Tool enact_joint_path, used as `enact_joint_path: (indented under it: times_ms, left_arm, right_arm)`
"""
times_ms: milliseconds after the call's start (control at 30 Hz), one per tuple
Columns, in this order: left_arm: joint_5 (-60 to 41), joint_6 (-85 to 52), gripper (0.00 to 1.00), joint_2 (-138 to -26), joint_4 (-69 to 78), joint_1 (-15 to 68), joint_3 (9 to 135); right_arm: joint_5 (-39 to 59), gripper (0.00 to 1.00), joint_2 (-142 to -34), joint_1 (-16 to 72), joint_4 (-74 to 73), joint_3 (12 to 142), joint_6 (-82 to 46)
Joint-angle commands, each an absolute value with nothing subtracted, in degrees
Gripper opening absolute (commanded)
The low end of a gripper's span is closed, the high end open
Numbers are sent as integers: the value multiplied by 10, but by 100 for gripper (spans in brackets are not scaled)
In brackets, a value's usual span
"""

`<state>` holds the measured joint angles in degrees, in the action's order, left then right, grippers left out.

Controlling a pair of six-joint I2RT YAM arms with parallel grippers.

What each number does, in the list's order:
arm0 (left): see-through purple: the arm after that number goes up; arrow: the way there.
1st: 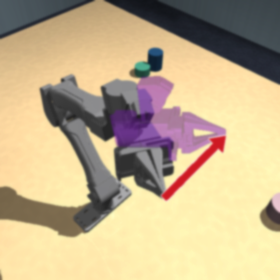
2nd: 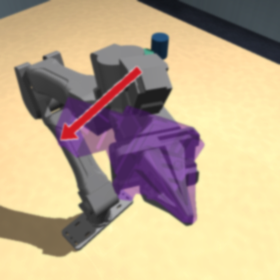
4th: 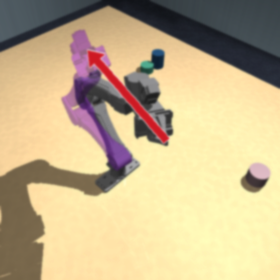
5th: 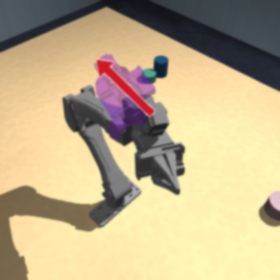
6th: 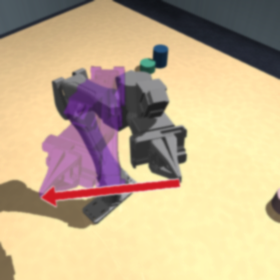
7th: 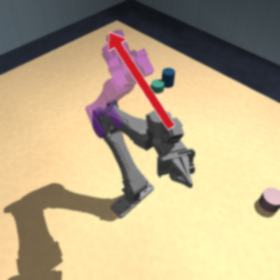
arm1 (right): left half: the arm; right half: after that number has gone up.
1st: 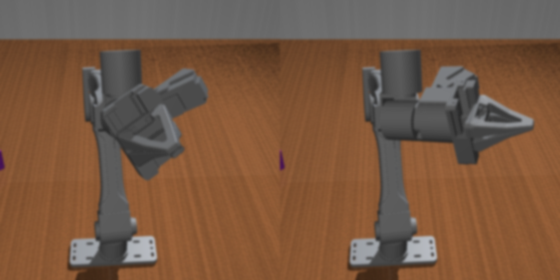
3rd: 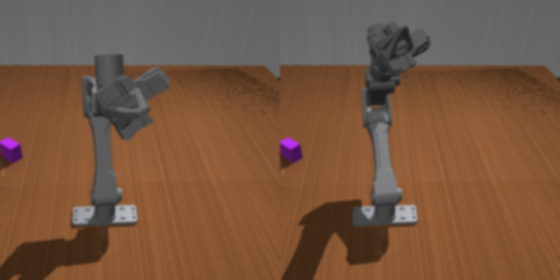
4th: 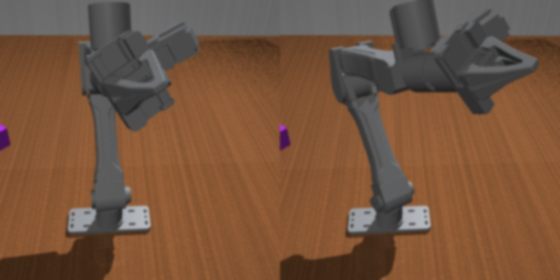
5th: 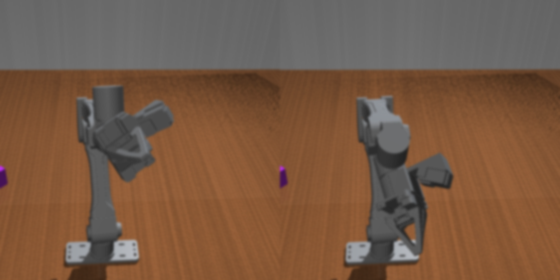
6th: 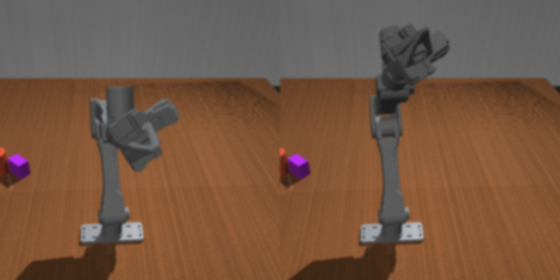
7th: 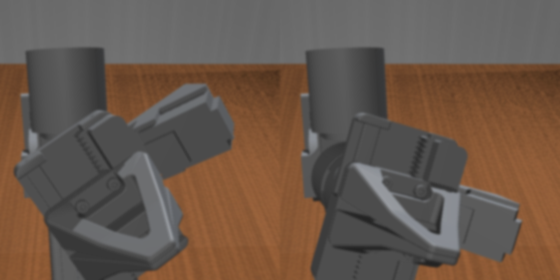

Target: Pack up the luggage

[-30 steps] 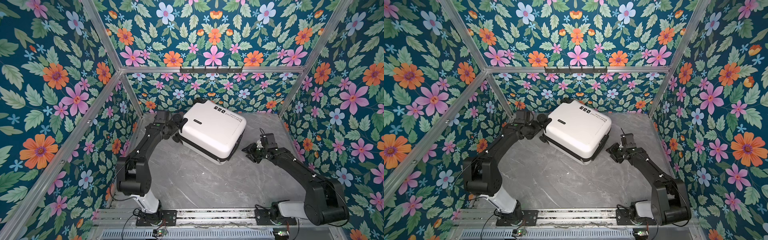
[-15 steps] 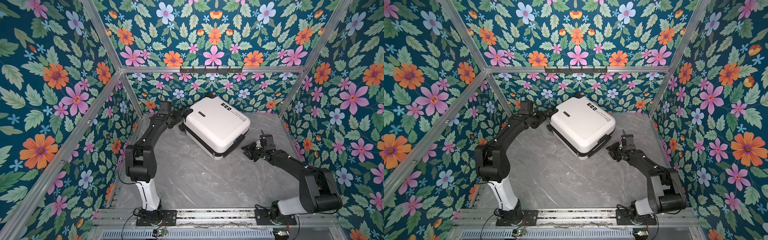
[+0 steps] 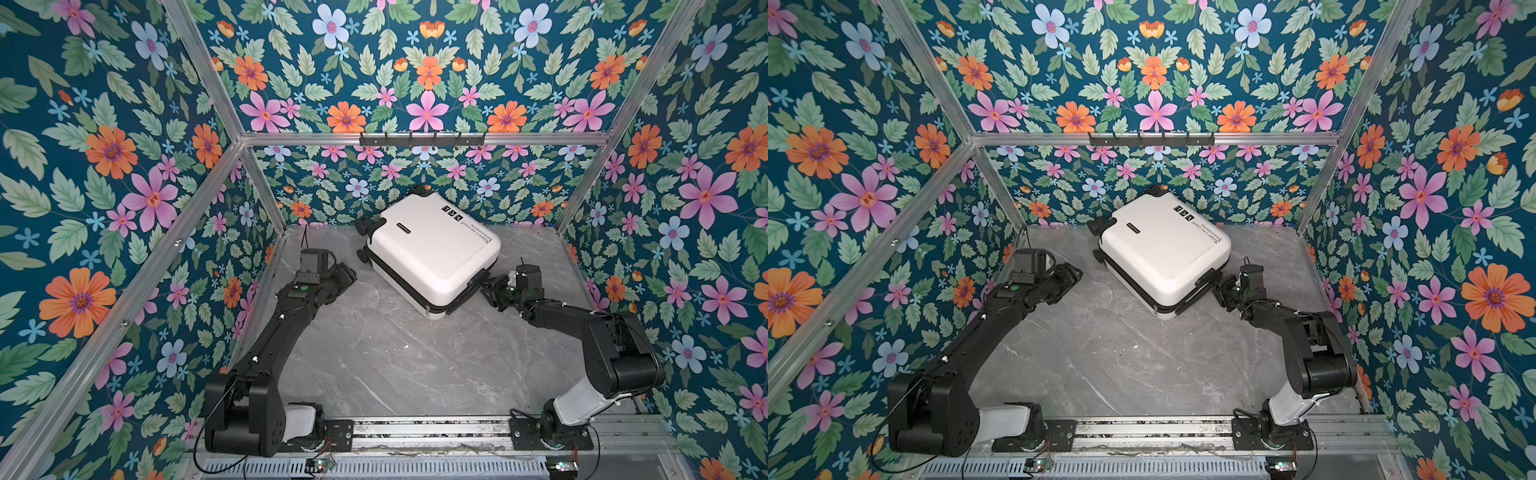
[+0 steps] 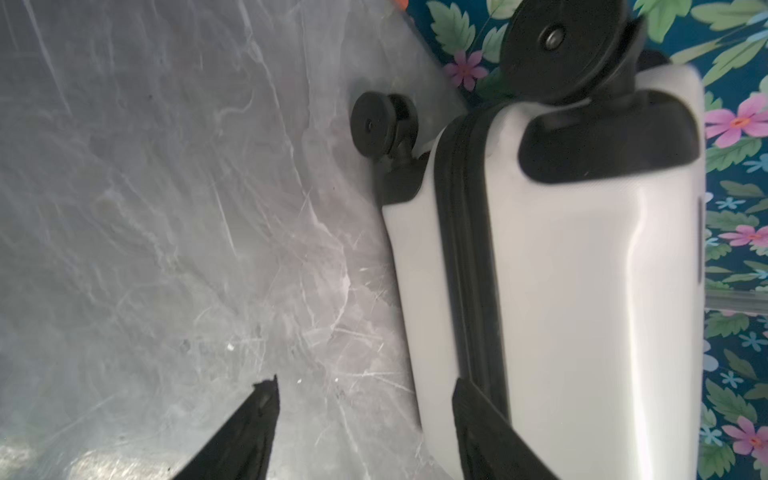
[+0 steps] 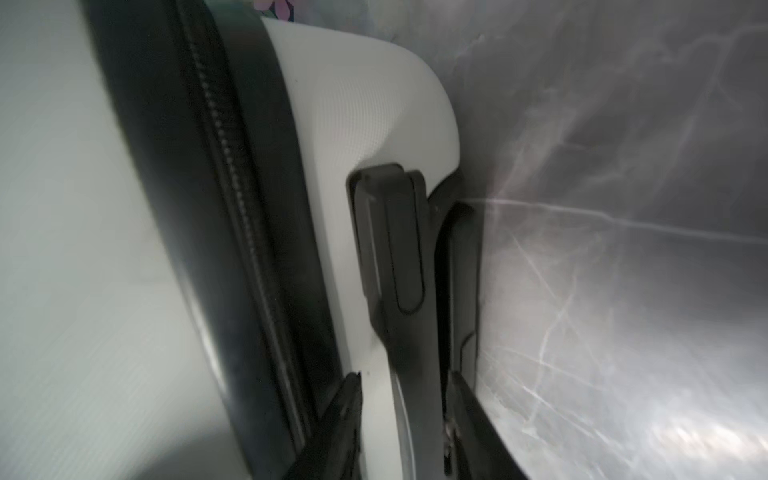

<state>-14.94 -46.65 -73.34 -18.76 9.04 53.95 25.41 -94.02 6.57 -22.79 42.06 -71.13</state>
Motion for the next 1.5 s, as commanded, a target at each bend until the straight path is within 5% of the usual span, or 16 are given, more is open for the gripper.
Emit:
enact_joint_path:
  times_ms: [0,500,700,833,1000,1467]
  left_arm:
    - [-179,-490,70,-701,-146,93,495]
    - [-214,-541,70,-658,-30,147,389]
    - [-194,-526,72,-643,79,226,344]
    - [-96,-456,73,-635,107,314,341]
    - [34,-371,70,-645,154,420,326]
    - [47,-277,66,-733,268,473,281]
  right_arm:
    - [266,36,-971,66,-299,421,-734]
    - [251,34,-1061,75,-465,395,-776]
    - [243,18,-1133,83,-601,394,-799]
    - [249,3,-1158,83,-661,399,-815]
    - [254,0,-1111,94,-620,397,-790]
    - [270,0,-980,118,-457,396,-743]
